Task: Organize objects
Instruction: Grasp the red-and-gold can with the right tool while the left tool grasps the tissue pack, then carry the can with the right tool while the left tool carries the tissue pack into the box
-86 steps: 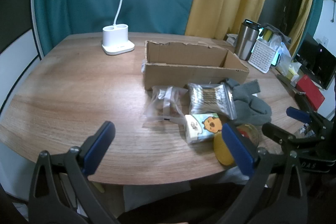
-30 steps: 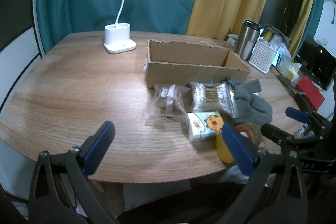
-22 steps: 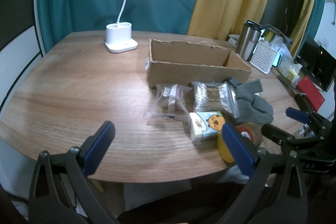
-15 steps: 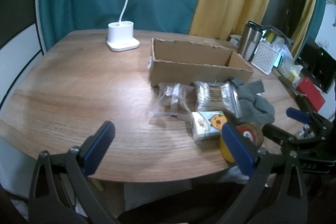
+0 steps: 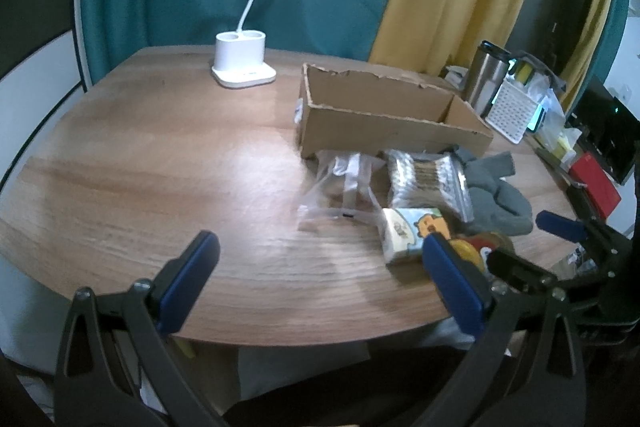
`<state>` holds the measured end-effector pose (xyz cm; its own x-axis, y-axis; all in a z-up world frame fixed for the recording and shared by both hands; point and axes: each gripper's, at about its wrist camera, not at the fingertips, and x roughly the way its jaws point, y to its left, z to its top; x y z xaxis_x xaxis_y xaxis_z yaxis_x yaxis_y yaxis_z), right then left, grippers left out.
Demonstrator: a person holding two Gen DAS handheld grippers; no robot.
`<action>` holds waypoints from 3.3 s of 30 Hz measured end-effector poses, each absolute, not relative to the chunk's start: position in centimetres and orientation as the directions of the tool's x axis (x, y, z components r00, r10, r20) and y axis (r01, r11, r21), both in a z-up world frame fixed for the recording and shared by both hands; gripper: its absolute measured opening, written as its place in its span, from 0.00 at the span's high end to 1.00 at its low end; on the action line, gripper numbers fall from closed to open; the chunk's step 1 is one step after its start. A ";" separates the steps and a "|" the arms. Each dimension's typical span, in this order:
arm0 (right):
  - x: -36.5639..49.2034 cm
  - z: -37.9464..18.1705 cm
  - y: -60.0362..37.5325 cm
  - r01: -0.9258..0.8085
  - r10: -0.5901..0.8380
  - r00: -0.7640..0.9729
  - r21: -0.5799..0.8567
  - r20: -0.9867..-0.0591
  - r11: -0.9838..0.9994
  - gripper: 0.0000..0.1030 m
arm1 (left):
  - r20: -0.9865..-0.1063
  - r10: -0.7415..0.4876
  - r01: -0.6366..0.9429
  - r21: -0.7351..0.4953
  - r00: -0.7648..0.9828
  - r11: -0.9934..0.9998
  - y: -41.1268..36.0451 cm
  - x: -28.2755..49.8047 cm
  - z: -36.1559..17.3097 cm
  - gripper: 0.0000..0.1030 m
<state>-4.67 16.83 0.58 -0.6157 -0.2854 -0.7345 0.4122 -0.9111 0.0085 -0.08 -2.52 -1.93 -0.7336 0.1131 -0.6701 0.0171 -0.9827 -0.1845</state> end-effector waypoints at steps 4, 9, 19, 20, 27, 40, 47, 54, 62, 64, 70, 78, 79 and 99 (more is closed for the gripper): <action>-5.0 0.0 16.3 0.419 -0.286 -0.598 0.012 -0.749 -0.908 0.03 | -0.677 0.114 0.024 -0.191 -0.727 -0.981 -2.8 -0.2 -2.4 0.00; -5.3 -0.7 15.7 0.432 -0.288 -0.579 0.013 -0.763 -0.902 0.03 | -0.686 0.114 0.033 -0.197 -0.719 -0.980 -3.0 -0.5 -2.8 0.00; -5.8 -1.6 15.4 0.439 -0.290 -0.551 0.023 -0.782 -0.898 0.08 | -0.703 0.118 0.028 -0.193 -0.701 -0.981 -2.7 -1.1 -3.6 0.00; -5.8 -1.7 15.4 0.442 -0.291 -0.547 0.024 -0.785 -0.897 0.17 | -0.705 0.119 0.026 -0.192 -0.699 -0.981 -2.6 -1.2 -3.6 0.00; -6.1 -2.4 15.7 0.455 -0.318 -0.504 0.066 -0.803 -0.888 0.37 | -0.717 0.120 0.014 -0.178 -0.686 -0.984 -1.7 -1.6 -3.8 0.00; -5.9 -0.4 17.7 0.474 -0.383 -0.545 0.102 -0.746 -0.875 0.38 | -0.736 0.129 -0.028 -0.148 -0.664 -0.989 1.3 -3.1 -3.4 0.00; -6.3 0.5 19.8 0.453 -0.391 -0.563 0.123 -0.728 -0.883 0.38 | -0.751 0.145 -0.055 -0.144 -0.644 -0.988 3.4 -4.2 -3.8 0.01; -6.6 1.2 21.9 0.423 -0.365 -0.584 0.112 -0.725 -0.899 0.38 | -0.774 0.174 -0.081 -0.158 -0.609 -0.984 5.6 -5.7 -4.7 0.01; -7.4 0.6 23.9 0.390 -0.354 -0.585 0.130 -0.729 -0.912 0.38 | -0.803 0.166 -0.092 -0.138 -0.573 -0.986 7.5 -7.0 -5.8 0.01; -7.6 0.4 24.3 0.383 -0.353 -0.584 0.135 -0.730 -0.914 0.38 | -0.809 0.160 -0.092 -0.130 -0.565 -0.987 7.7 -7.3 -6.1 0.02; -8.3 0.1 25.1 0.370 -0.348 -0.582 0.141 -0.735 -0.918 0.38 | -0.834 0.151 -0.088 -0.123 -0.530 -0.989 8.3 -8.0 -7.2 0.20; -8.7 0.2 25.7 0.362 -0.345 -0.589 0.143 -0.731 -0.921 0.38 | -0.830 0.162 -0.102 -0.127 -0.534 -0.987 8.3 -7.8 -7.0 0.33; -8.7 0.3 25.7 0.363 -0.345 -0.591 0.142 -0.729 -0.921 0.38 | -0.826 0.164 -0.106 -0.127 -0.540 -0.986 8.3 -7.7 -6.8 0.33; -9.2 2.5 26.0 0.371 -0.349 -0.636 0.124 -0.689 -0.920 0.38 | -0.753 0.212 -0.154 -0.148 -0.622 -0.977 8.1 -6.2 -2.2 0.34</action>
